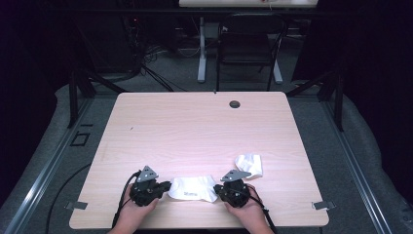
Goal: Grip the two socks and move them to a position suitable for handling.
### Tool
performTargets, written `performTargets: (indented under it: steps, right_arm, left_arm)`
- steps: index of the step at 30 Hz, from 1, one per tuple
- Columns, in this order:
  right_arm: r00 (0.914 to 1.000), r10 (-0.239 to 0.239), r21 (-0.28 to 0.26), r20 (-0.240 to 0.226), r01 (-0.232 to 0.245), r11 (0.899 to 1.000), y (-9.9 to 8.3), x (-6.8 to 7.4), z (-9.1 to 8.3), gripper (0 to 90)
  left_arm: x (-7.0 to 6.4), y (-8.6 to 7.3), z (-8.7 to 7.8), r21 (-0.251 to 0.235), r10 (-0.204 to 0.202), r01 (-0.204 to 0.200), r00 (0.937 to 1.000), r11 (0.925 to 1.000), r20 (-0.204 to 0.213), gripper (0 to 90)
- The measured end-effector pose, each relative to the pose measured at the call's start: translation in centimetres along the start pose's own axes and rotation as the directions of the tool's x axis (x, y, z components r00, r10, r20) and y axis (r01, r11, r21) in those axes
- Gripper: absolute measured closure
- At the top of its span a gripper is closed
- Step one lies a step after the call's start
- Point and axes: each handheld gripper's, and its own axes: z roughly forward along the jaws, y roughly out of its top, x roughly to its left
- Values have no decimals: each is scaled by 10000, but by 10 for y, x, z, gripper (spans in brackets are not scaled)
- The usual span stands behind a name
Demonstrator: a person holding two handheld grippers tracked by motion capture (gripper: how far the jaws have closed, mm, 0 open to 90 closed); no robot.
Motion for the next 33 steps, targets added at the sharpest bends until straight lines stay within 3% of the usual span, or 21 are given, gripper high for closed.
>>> performTargets:
  steps: [4, 10, 15, 18, 24, 33]
  right_arm:
    - [10000, 22, -32, -14, -22, 10000, -1, -1, 0, 858]
    - [10000, 10, 40, -29, -10, 10000, 0, -2, -2, 850]
    - [9997, 241, -357, 23, -240, 9991, 1, -2, -6, 838]
    - [9997, 242, -684, 44, -239, 9974, 4, -1, -6, 831]
    - [9999, -2, -289, 129, 6, 9996, 4, 1, 3, 829]
    - [9998, 118, -190, 143, -115, 9998, 2, -2, 2, 834]
  left_arm:
    - [3, 2, -4, -298, -120, 118, 9999, 9995, -71, 797]
    - [5, 6, -7, -686, 14, -28, 9998, 9976, -204, 757]
    - [5, 9, -5, -780, 144, -153, 9998, 9968, -115, 761]
    - [3, 9, 0, -658, 212, -212, 9998, 9976, -6, 772]
    - [-2, 5, 10, -121, 625, -625, 9980, 9980, -17, 781]
    - [0, -3, 14, 337, 530, -529, 9986, 9980, -44, 782]
